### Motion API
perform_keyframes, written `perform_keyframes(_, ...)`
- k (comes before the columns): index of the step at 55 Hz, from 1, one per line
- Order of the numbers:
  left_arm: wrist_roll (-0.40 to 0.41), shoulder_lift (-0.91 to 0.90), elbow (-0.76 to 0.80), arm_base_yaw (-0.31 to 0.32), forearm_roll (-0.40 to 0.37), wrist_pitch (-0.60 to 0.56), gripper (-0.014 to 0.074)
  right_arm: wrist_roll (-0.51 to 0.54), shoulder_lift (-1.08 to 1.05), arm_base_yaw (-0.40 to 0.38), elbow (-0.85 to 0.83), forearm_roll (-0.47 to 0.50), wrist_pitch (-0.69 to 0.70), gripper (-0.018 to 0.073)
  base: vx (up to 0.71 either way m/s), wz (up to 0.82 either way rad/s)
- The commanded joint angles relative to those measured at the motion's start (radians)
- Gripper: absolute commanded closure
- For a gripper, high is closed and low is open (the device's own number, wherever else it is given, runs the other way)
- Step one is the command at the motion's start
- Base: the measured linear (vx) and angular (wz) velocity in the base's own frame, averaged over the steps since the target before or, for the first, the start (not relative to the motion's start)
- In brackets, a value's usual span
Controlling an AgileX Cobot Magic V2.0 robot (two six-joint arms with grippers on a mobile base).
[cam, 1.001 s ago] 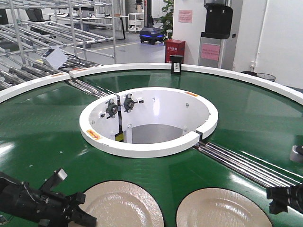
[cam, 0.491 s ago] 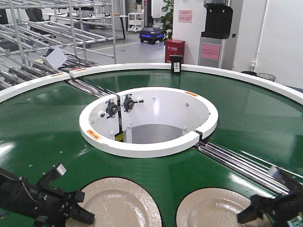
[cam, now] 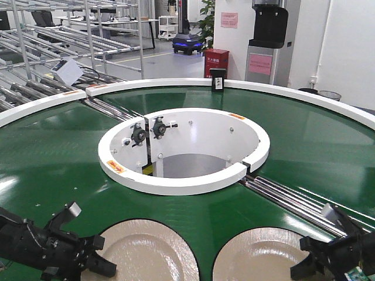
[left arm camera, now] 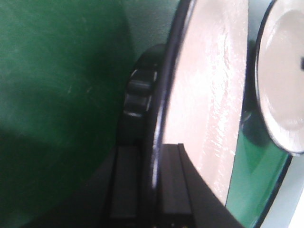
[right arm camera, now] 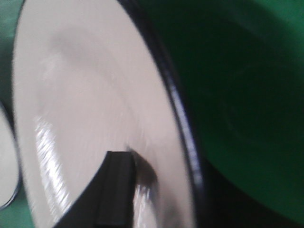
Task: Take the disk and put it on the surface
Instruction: 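Close both grippers on the plate rims and lift the plates up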
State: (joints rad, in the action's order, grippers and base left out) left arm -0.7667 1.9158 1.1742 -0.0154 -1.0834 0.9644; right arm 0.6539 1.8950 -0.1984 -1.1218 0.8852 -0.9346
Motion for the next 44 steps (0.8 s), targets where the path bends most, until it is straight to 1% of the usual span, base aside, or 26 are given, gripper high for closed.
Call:
perform_keyframes(1,0.070,-0.068,0.024,0.000,-0.075,0.024,0.0603,0.008,-0.100,-0.030,-0.019,0.035,-0.047,0.0573,0.00,0.00)
perform_keyframes(5,0.104,-0.081,0.024,-0.003,-0.077,0.022,0.0603,0.005,-0.142,-0.038,-0.019,0.106,-0.069,0.0571,0.00,0.00)
perform_keyframes(10,0.109,-0.122,0.024,-0.003,-0.076,0.023,0.0603,0.005,-0.196,-0.031,-0.019,0.191,-0.089,0.0570,0.00,0.00)
perform_keyframes(14,0.126,-0.166,0.024,0.001,-0.090,0.018,0.0603,-0.005,-0.235,-0.014,-0.019,0.261,-0.102,0.0568,0.00,0.00)
perform_keyframes(20,0.187,-0.227,0.024,0.008,-0.128,0.000,0.0603,-0.052,-0.281,0.006,-0.038,0.350,-0.124,0.0568,0.00,0.00)
perform_keyframes(23,0.225,-0.249,0.024,0.008,-0.129,-0.002,0.0602,-0.087,-0.299,0.025,-0.073,0.376,-0.144,0.0568,0.00,0.00)
perform_keyframes(28,0.268,-0.275,0.020,0.008,-0.128,-0.003,0.0602,-0.120,-0.319,0.064,-0.156,0.370,-0.149,0.0568,0.00,0.00)
perform_keyframes(32,0.303,-0.283,0.019,0.018,-0.127,-0.005,0.0601,-0.162,-0.319,0.109,-0.236,0.337,-0.134,0.0568,0.00,0.00)
perform_keyframes(33,0.312,-0.284,0.019,0.024,-0.130,-0.008,0.0601,-0.189,-0.317,0.122,-0.258,0.323,-0.127,0.0568,0.00,0.00)
perform_keyframes(38,0.321,-0.284,0.019,0.074,-0.155,-0.008,0.0601,-0.270,-0.312,0.172,-0.342,0.286,-0.092,0.0567,0.00,0.00)
perform_keyframes(44,0.321,-0.284,0.020,0.144,-0.181,-0.034,0.0601,-0.306,-0.310,0.200,-0.408,0.266,-0.083,0.0567,0.00,0.00)
